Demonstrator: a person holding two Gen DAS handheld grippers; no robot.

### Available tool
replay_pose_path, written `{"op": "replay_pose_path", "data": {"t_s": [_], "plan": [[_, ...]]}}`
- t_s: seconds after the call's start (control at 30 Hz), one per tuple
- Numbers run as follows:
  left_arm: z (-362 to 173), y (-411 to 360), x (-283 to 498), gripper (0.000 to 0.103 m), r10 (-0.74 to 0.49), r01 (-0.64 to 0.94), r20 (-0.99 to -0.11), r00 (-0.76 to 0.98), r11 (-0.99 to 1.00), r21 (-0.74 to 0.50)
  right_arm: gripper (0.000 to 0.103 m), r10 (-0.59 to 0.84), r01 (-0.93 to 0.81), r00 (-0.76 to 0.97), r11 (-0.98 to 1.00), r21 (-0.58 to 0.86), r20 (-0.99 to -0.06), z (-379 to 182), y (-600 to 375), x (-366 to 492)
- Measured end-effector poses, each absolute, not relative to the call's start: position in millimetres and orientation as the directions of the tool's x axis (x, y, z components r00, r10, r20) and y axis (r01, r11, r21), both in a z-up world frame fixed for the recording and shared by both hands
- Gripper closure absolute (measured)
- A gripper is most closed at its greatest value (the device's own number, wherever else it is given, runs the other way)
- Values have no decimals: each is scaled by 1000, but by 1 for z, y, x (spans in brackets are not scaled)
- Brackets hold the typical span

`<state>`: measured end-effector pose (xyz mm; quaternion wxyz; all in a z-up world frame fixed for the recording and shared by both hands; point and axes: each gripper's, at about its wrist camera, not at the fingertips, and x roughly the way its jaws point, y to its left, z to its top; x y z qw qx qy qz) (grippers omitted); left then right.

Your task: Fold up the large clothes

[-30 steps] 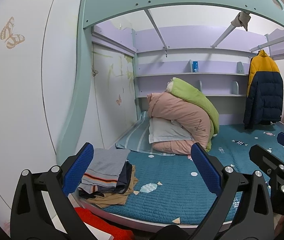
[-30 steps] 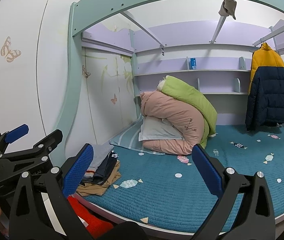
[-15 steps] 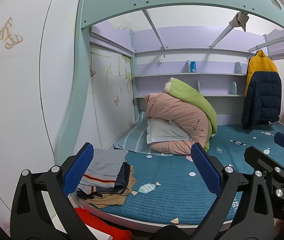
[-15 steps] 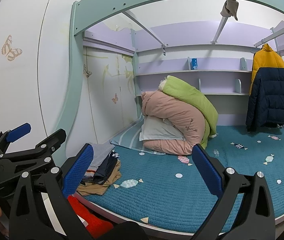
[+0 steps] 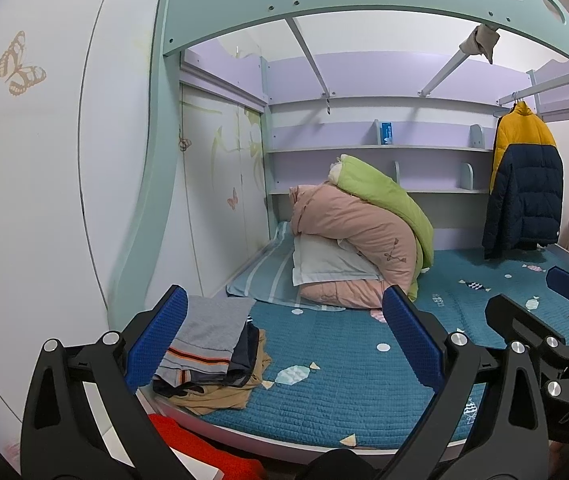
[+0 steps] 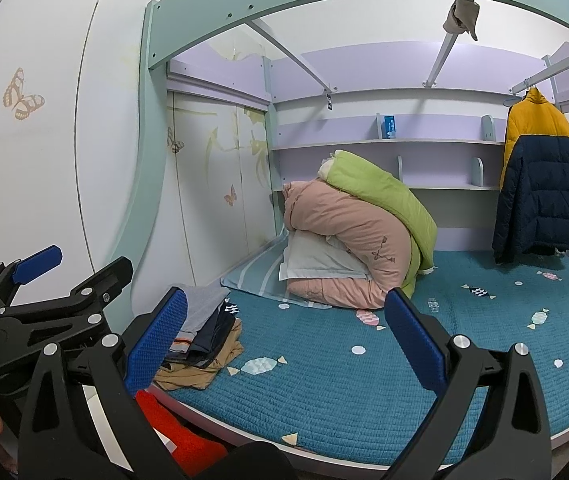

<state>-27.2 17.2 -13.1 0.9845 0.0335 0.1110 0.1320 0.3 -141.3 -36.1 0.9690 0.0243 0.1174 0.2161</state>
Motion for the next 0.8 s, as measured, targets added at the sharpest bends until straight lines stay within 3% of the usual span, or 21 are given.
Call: {"op": "replay_pose_path", "data": {"t_s": [0.8], "plan": [[-13, 16, -28, 5, 269, -254, -211, 940, 963, 95, 8, 426, -415, 878, 905, 97, -219, -36, -142, 0]]}}
